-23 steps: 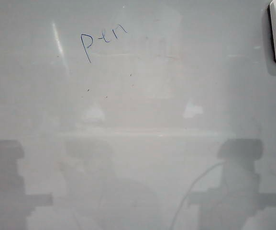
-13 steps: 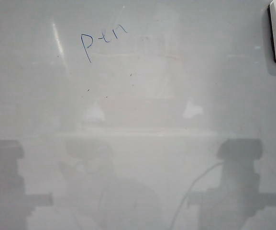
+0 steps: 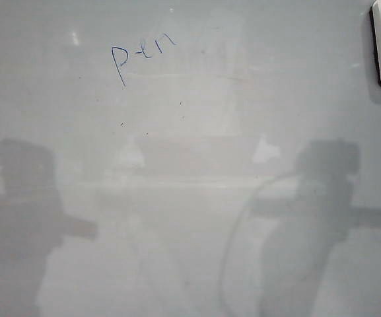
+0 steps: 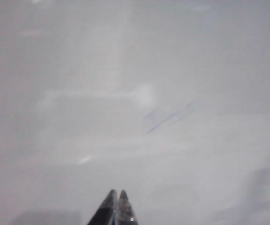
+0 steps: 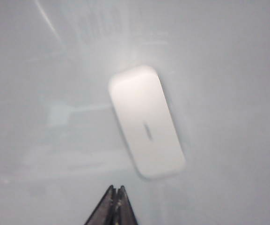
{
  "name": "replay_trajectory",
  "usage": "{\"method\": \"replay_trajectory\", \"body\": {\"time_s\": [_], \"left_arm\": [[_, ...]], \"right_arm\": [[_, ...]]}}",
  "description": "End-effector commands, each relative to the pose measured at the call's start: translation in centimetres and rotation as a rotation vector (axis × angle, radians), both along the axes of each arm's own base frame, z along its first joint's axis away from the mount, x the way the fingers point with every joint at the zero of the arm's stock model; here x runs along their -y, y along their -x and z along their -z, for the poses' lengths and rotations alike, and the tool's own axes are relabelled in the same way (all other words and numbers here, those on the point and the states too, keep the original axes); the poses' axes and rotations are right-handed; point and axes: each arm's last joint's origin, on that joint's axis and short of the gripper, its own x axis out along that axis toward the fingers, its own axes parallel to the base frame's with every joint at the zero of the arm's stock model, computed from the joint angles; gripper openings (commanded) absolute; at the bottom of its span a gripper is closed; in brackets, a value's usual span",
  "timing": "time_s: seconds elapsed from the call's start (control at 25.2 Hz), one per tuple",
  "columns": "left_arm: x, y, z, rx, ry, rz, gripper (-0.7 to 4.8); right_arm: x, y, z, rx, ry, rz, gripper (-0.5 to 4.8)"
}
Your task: Grab the whiteboard eraser that is attached to the surface of the whiteboard and use it to clean the writing on the whiteboard.
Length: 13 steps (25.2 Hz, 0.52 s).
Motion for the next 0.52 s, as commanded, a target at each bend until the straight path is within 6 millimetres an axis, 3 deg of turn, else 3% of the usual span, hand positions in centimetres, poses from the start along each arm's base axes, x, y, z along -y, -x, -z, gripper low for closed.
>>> {"method": "replay_trajectory", "body": {"time_s": [0.04, 0.2, 0.28, 0.44, 0.52], "left_arm": [[0.5, 1.9, -2.6, -0.018, -0.011, 0.206, -0.05], [0.8, 4.2, -4.8, -0.078, -0.035, 0.307, -0.05], [0.8, 5.1, -5.6, -0.079, -0.046, 0.307, -0.05], [0.7, 5.2, -5.6, -0.092, -0.066, 0.277, -0.05], [0.7, 5.1, -5.3, -0.122, -0.057, 0.254, -0.05]], "right_arm": [[-0.3, 2.1, -2.5, -0.054, 0.017, -0.067, -0.01], [-0.5, 4.8, -5.2, -0.052, 0.149, -0.104, 0.06], [-0.5, 5.4, -5.9, -0.100, 0.230, -0.080, 0.48], [-0.3, 2.7, -5.6, -0.316, 0.228, -0.081, 1.28], [-0.3, 1.5, -6.1, -0.309, 0.228, -0.069, 1.46]]}}
